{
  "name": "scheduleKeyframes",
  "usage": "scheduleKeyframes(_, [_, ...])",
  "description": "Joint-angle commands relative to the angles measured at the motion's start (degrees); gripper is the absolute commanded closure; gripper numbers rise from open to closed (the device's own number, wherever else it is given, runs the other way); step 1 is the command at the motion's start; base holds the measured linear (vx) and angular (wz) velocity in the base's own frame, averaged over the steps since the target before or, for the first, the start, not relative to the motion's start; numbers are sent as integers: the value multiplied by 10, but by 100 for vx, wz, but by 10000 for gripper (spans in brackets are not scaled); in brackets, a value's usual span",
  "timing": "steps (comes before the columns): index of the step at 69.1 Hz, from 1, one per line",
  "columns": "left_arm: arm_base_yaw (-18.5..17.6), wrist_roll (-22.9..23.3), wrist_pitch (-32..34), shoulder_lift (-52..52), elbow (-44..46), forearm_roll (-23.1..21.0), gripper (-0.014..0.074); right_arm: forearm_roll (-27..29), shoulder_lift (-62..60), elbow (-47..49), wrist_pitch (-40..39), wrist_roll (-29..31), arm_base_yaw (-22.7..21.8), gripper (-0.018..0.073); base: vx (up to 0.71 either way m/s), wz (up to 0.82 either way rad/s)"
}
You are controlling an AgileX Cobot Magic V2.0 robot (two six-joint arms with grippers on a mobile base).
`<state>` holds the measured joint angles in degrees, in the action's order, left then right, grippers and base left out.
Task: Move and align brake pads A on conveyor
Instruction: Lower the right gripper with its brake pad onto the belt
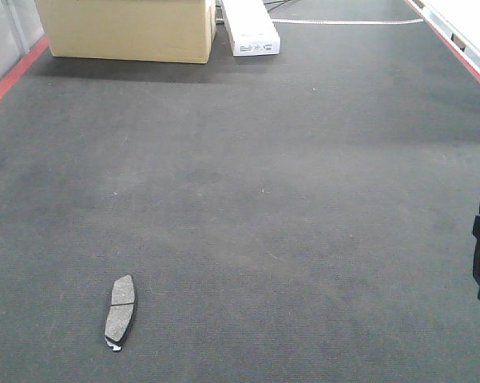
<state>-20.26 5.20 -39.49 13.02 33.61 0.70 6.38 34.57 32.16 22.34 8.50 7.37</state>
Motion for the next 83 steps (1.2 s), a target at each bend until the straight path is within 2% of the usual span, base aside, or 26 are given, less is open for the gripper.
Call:
scheduleKeyframes(1, [-4, -1, 38, 8, 13, -2, 603, 1, 0, 18, -51, 6, 0, 374, 0, 0])
scheduleKeyframes(21, [-4, -1, 38, 8, 13, -2, 603, 2, 0, 18, -55, 4, 0, 374, 0, 0])
scheduleKeyframes(33, [-4, -1, 38, 8, 13, -2, 603, 36, 10, 22, -35, 2, 0, 370, 0, 0])
scheduleKeyframes(51, [-4, -1, 38, 8, 13, -2, 603, 63, 174, 116, 85, 4, 0, 363, 0, 0])
scheduleKeyframes(59, [-4, -1, 38, 8, 13, -2, 603, 106, 270, 165, 118, 4, 1, 356, 0, 0])
scheduleKeyframes(68, [-4, -1, 38, 8, 13, -2, 603, 118, 351, 191, 107, 4, 51, 352, 0, 0])
scheduleKeyframes(75, [-4, -1, 38, 8, 13, -2, 603, 109, 413, 204, 87, -39, 95, 352, 0, 0])
scheduleKeyframes(83, [-4, -1, 38, 8, 13, -2, 603, 48, 478, 227, 86, -153, 122, 352, 0, 0])
